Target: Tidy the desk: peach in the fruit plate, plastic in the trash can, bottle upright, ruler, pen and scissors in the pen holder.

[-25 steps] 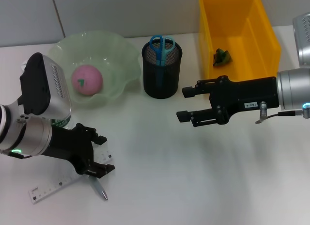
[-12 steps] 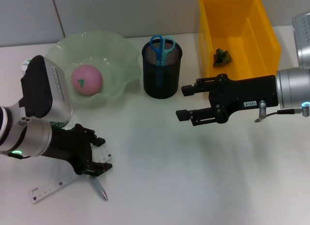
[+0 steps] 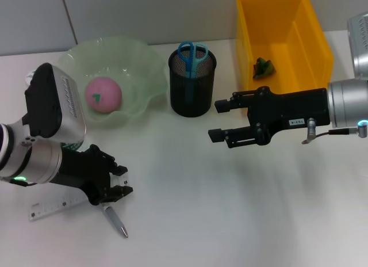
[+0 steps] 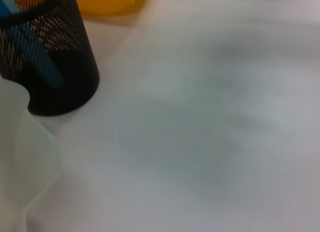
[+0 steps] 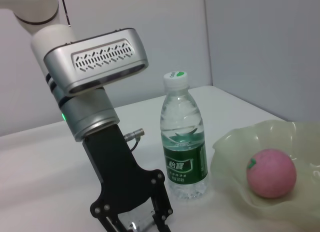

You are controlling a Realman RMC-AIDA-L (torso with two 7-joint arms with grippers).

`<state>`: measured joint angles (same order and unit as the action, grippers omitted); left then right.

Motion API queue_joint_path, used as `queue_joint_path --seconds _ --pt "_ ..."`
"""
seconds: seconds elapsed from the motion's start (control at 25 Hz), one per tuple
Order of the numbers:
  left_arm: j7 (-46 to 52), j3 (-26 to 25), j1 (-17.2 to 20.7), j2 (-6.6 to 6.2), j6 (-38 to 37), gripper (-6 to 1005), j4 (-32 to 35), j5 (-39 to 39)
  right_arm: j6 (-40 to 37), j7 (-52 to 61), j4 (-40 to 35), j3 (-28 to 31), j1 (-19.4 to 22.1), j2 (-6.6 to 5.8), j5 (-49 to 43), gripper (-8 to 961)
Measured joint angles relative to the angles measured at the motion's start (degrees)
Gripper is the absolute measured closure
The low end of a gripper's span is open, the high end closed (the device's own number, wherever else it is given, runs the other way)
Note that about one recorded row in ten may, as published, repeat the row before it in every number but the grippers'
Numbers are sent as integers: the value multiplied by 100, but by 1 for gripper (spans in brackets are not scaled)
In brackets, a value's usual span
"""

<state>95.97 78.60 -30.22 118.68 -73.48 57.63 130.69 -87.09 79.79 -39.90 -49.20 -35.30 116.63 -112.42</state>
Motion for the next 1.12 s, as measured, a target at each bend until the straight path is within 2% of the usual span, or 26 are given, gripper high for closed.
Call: queue_joint_path --seconds 0.12,0.2,0.24,0.28,0.36,0.4,0.44,0.48,0.56,0.6,0.76,0.88,0.92,0.96,1.0,1.12 --pt "36 -106 13 -5 -152 612 98 -82 0 18 2 35 15 0 39 257" --pt "41 -305 38 -13 -373 612 191 -265 -1 19 9 79 31 0 71 258" --pt "43 -609 70 -19 -677 612 302 -530 -16 27 34 221 43 1 81 259" --pt "43 -609 70 -19 -677 612 302 -530 -16 27 34 221 43 1 81 259" --pt "64 -1319 94 -25 -1224 612 421 -1053 -52 112 76 481 48 -16 87 260" --pt "64 -1319 94 -25 -1224 612 421 -1053 -52 112 76 481 48 -16 87 260" --pt "83 -1886 106 -29 -1594 612 400 -1481 -55 162 79 551 48 -24 88 261" --pt "83 -1886 106 -29 -1594 612 400 -1481 -57 204 79 599 49 -32 88 261" --pt "118 -2364 175 -31 -1900 612 289 -2098 -61 333 83 802 55 -45 90 262" --pt "118 -2364 175 -31 -1900 612 289 -2098 -61 358 86 860 57 -47 90 263" --pt "12 -2434 455 -18 -1965 612 -28 -3319 -84 486 103 1080 59 -47 221 264" --pt "-292 -2427 530 -13 -1980 612 -571 -4193 -118 516 128 1094 70 -47 336 266" --pt "-292 -2427 530 -13 -1980 612 -571 -4193 -118 516 128 1094 70 -47 336 266" --pt "-581 -2427 522 -10 -1997 612 -1029 -4693 -126 516 131 1096 93 -37 379 266" --pt "-581 -2427 522 -10 -1997 612 -1029 -4693 -130 516 139 1097 104 -24 406 267" --pt "-1566 -2287 406 10 -2098 612 -2164 -5718 -212 482 318 1087 118 -13 509 268"
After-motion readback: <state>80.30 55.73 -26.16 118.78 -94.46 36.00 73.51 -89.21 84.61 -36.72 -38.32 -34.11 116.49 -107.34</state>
